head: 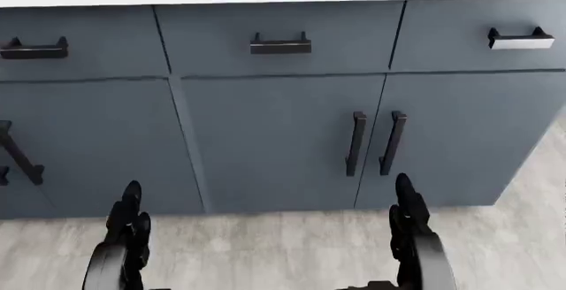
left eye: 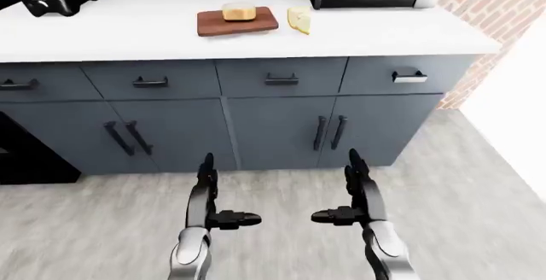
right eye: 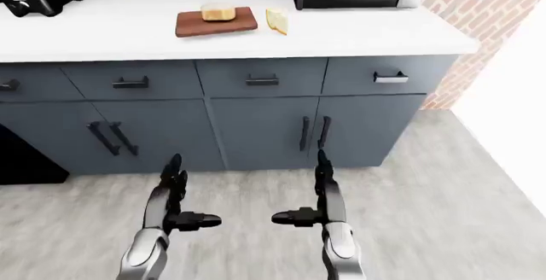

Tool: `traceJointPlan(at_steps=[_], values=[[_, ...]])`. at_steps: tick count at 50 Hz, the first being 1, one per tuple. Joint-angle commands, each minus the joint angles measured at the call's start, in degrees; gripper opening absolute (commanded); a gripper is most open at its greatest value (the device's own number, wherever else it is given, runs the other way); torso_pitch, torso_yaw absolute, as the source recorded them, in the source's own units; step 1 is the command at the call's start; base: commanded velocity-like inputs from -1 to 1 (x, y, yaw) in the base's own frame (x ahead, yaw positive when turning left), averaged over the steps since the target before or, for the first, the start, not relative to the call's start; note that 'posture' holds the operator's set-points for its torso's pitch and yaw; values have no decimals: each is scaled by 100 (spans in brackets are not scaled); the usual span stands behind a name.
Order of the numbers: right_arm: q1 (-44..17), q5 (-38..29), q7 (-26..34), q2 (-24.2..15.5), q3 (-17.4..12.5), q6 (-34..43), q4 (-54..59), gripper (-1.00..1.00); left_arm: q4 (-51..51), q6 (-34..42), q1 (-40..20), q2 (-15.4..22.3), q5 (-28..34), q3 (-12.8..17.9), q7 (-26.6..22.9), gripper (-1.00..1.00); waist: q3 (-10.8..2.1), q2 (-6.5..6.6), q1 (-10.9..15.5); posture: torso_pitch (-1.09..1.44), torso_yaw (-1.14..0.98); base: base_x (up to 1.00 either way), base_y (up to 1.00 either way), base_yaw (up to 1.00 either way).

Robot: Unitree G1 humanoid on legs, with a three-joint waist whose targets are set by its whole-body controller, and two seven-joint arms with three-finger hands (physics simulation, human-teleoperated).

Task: Pick up the wedge of cheese and place it on the slice of bread to prepare a simple cheese on bread dish.

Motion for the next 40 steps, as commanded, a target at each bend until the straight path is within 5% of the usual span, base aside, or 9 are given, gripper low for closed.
traceJointPlan(at_steps=[1, 3, 5, 7, 8, 28, 31, 34, 40], values=[[91, 29, 45, -14, 30, -354, -1051, 100, -484, -392, -76, -13, 145, -125, 22, 100, -5, -45, -12, 0, 0, 0, 0, 0], [166, 99, 124, 27, 65, -385, -1128, 100, -428, -418, -120, 3, 183, -92, 44, 100, -352, -10, 26, 0, 0, 0, 0, 0], [218, 141, 164, 28, 66, -346, -1183, 100, -446, -389, -132, -6, 188, -57, 101, 100, -98, -28, 26, 0, 0, 0, 0, 0], [317, 168, 215, 49, 139, -193, -1387, 100, -440, -398, -125, -10, 216, -66, 130, 100, -403, -45, 18, 0, 0, 0, 0, 0], [299, 14, 124, 35, 151, -224, -1344, 100, -417, -422, -139, -7, 250, -51, 181, 100, -428, -50, 22, 0, 0, 0, 0, 0], [498, -139, 217, 22, 132, -330, -1561, 100, -664, -634, 81, -39, 343, -175, 88, 100, -587, 15, 29, 0, 0, 0, 1, 0], [467, -149, 219, 24, 129, -355, -1488, 100, -687, -635, 98, -40, 352, -181, 85, 100, -379, -118, -2, 0, 0, 0, 37, 0], [464, -168, 205, 21, 120, -341, -1489, 100, -660, -650, 86, -40, 356, -178, 87, 100, -412, -270, -43, 0, 0, 0, 58, 0], [469, -188, 199, 18, 109, -357, -1463, 100, -682, -645, 97, -43, 355, -181, 86, 100, -281, 53, -83, 0, 0, 0, 57, 0]])
